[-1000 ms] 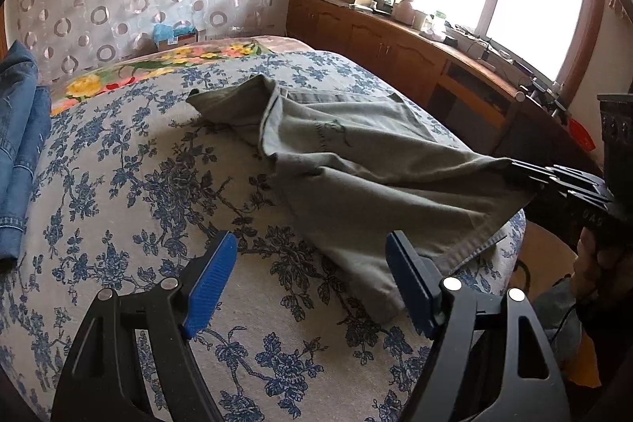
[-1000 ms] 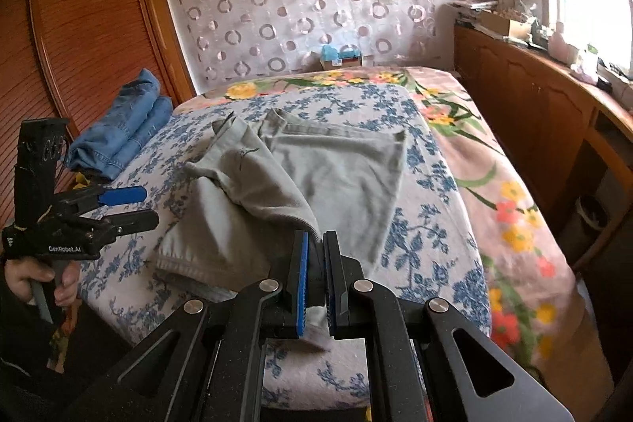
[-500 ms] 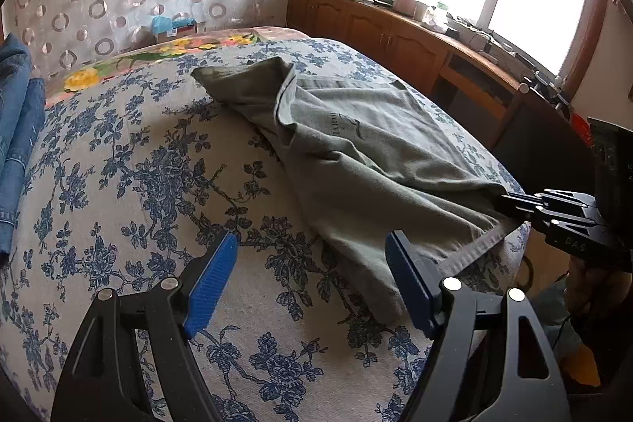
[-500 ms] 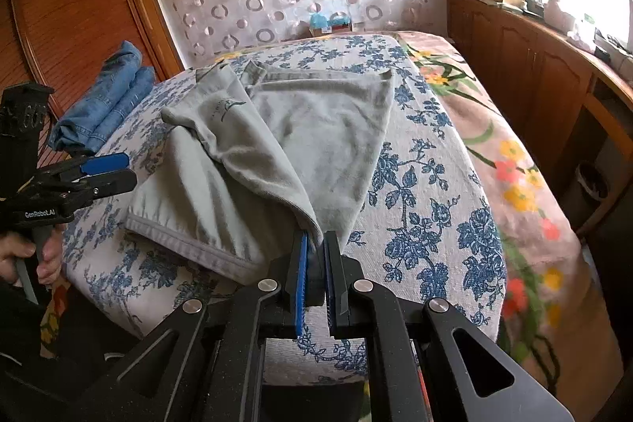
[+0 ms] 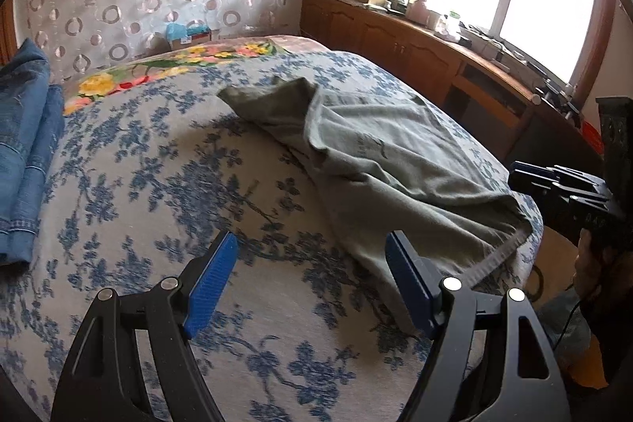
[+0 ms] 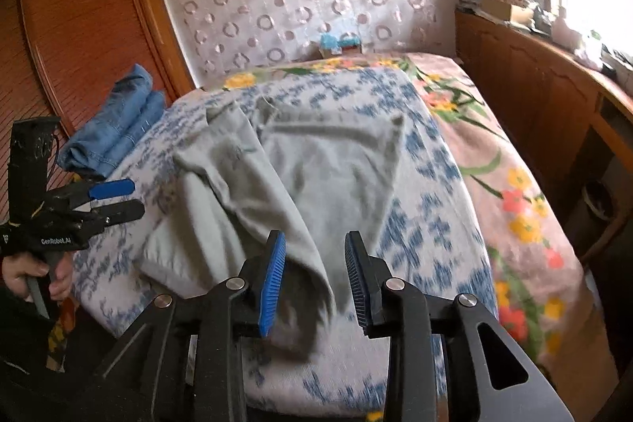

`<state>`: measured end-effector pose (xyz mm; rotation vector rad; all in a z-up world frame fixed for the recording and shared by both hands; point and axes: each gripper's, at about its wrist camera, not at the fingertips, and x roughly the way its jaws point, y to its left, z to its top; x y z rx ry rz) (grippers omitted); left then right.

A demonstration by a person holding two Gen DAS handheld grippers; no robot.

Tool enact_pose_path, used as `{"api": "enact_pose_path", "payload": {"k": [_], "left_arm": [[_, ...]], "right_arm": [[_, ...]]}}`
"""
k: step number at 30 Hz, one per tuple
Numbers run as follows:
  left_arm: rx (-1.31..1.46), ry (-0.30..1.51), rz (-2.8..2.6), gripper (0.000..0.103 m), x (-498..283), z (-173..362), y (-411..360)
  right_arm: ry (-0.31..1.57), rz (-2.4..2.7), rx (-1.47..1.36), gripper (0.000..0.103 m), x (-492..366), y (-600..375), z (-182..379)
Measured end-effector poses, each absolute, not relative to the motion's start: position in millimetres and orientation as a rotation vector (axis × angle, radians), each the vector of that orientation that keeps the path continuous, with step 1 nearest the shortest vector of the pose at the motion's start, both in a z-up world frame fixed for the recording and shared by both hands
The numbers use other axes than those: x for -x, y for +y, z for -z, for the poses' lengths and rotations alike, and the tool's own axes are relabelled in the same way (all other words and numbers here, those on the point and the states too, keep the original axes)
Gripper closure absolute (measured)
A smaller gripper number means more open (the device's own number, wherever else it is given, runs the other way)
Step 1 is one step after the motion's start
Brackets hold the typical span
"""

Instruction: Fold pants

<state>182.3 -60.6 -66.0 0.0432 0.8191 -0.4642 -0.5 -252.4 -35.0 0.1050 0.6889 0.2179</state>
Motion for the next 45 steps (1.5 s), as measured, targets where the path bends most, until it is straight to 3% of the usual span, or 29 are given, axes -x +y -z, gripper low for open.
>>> {"api": "enact_pose_path", "payload": {"k": [8,12,34,35,36,38,45], "left_arm": [[-0.031,0.794,0.425,0.025,-192.2,55.8,-41.5],[-0.024,0.784,0.412,0.025,-196.8,53.1,-31.1],[0.024,0.791,0.380,0.025,-204.0,64.7,-0.6],[0.024,0.793,0.381,0.025,-203.9,65.0,-0.8],[0.024,0.794,0.381,0.025,-203.7,65.4,-0.9],[0.026,0.796,0.383,0.025,-203.8,65.8,-1.8],[0.018,0.804,0.395,0.025,-205.1,67.0,-9.7]], "right_arm": [[0.673,-0.320,-0.090,0.070,-38.7,-218.8,34.2],[0.668,-0.388,-0.065,0.062,-56.8,-198.0,33.2],[0.780,-0.445,0.099,0.062,-127.5,-130.6,45.5],[0.775,-0.444,0.102,0.070,-127.8,-130.5,44.6],[0.771,-0.445,0.105,0.085,-128.6,-130.2,43.8],[0.763,-0.451,0.105,0.093,-129.1,-130.5,41.9],[0.710,-0.431,0.086,0.096,-125.5,-151.9,30.9]]}}
